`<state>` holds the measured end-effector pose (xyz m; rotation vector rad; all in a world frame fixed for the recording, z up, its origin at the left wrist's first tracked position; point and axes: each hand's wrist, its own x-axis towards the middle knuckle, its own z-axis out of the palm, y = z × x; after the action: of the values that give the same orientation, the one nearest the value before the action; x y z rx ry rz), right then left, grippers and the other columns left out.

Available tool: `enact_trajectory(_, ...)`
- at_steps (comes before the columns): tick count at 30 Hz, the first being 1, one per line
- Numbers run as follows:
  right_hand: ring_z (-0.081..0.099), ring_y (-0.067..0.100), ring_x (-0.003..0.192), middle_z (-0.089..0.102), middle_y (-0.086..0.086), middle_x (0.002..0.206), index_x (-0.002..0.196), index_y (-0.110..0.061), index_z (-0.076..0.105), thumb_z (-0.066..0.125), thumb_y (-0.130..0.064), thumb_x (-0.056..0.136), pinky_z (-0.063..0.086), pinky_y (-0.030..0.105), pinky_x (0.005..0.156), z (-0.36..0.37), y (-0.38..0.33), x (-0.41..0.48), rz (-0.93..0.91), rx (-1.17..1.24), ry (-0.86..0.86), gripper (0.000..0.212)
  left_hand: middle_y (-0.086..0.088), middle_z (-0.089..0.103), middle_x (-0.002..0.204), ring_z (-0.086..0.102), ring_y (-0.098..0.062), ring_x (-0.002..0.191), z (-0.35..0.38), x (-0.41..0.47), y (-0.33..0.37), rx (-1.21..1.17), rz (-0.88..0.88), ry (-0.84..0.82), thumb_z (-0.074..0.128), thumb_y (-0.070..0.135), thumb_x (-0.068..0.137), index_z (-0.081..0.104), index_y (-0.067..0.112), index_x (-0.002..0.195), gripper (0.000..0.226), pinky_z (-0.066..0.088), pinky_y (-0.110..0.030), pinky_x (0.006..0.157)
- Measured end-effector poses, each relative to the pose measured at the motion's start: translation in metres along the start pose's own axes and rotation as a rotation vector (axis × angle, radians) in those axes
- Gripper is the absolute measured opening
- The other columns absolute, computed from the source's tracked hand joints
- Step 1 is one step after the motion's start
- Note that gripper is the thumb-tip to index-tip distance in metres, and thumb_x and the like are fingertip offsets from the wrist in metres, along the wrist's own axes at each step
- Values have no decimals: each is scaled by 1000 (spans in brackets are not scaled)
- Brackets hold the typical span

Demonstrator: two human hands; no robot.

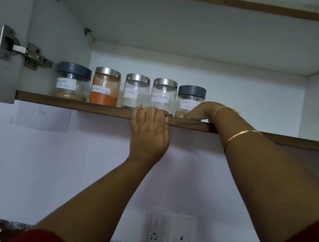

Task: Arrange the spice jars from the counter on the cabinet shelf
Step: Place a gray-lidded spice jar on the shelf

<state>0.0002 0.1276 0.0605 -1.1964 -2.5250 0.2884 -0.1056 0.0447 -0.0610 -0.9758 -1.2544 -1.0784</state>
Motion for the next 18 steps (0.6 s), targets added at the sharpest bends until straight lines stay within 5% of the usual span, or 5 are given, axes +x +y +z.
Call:
enact_trajectory(4,47,19,72,48,9,96,87,-13,51,49,-12,93,44,30,75,0,-10,-25,-7,-59,87,6,-8,58,87,54,-28,88,-10,2,4,-25,-26,-80,44,13,93,61,8,92,18,29,-41,108)
enact_trajectory(9,52,29,87,53,9,93,94,-13,53,51,-20,84,43,32,78,22,-6,-46,-62,129,474,12,-8,58,101,52,-26,103,-25,1,5,-20,11,-223,40,16,94,59,9,106,24,20,-42,114)
enact_trajectory(13,50,29,70,61,12,76,69,-12,52,46,-22,87,35,30,68,54,-9,-65,-152,64,789,22,-8,53,125,40,-26,126,-38,-1,5,-24,46,-345,36,17,95,49,9,127,36,12,-43,116)
enact_trajectory(15,55,30,74,67,14,78,69,-10,56,43,-20,91,38,34,76,72,-11,-74,-222,56,900,27,-8,45,137,30,-26,135,-44,-1,4,-28,56,-393,33,18,96,41,8,136,42,6,-43,117)
enact_trajectory(18,56,23,112,67,9,115,109,-8,67,45,-19,92,30,35,107,100,-11,-84,-314,5,958,30,-13,32,150,18,-27,143,-54,-8,2,-47,92,-434,29,18,98,31,6,144,47,-3,-42,117)
